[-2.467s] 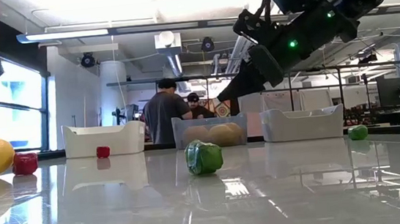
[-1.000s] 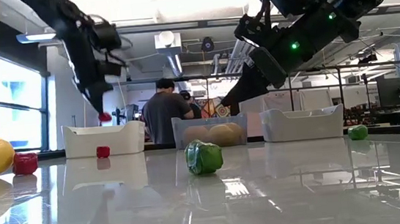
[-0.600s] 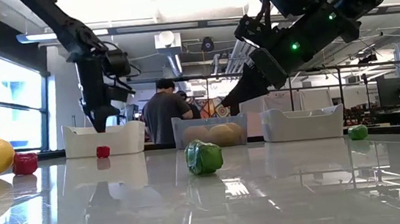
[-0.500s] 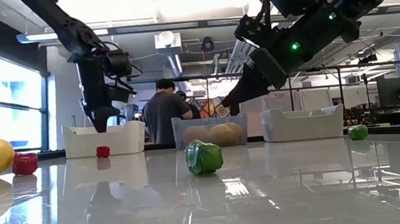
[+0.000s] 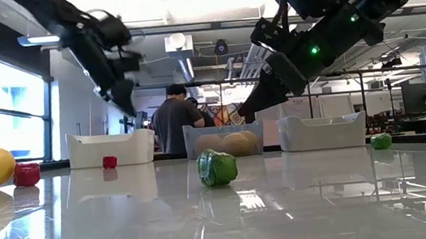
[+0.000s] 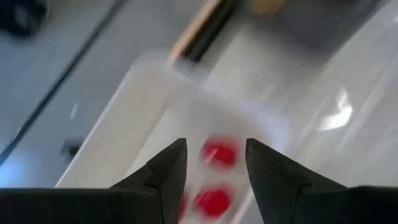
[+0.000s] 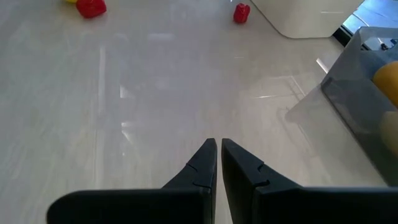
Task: Sort produce into baskets
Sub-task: Put the green bell pepper into the gray bin
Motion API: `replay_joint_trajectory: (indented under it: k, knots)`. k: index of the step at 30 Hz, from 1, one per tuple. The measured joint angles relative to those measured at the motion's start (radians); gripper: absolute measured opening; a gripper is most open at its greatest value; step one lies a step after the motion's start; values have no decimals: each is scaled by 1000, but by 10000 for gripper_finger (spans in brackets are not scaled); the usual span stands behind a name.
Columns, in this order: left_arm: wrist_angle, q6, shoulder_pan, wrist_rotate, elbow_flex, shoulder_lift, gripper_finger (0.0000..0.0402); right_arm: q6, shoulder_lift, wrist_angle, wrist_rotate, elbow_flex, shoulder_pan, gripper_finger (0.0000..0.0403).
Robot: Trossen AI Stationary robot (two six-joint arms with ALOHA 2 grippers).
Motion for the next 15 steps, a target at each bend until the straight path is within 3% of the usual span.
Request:
replay_joint_trajectory:
  k: [6, 15]
  knots:
    - [337, -60, -157, 64, -208, -205, 138, 3, 0, 0, 0, 0, 0, 16]
    - [654, -75, -421, 70, -449, -423, 131, 45, 0, 23, -21, 0, 0, 16]
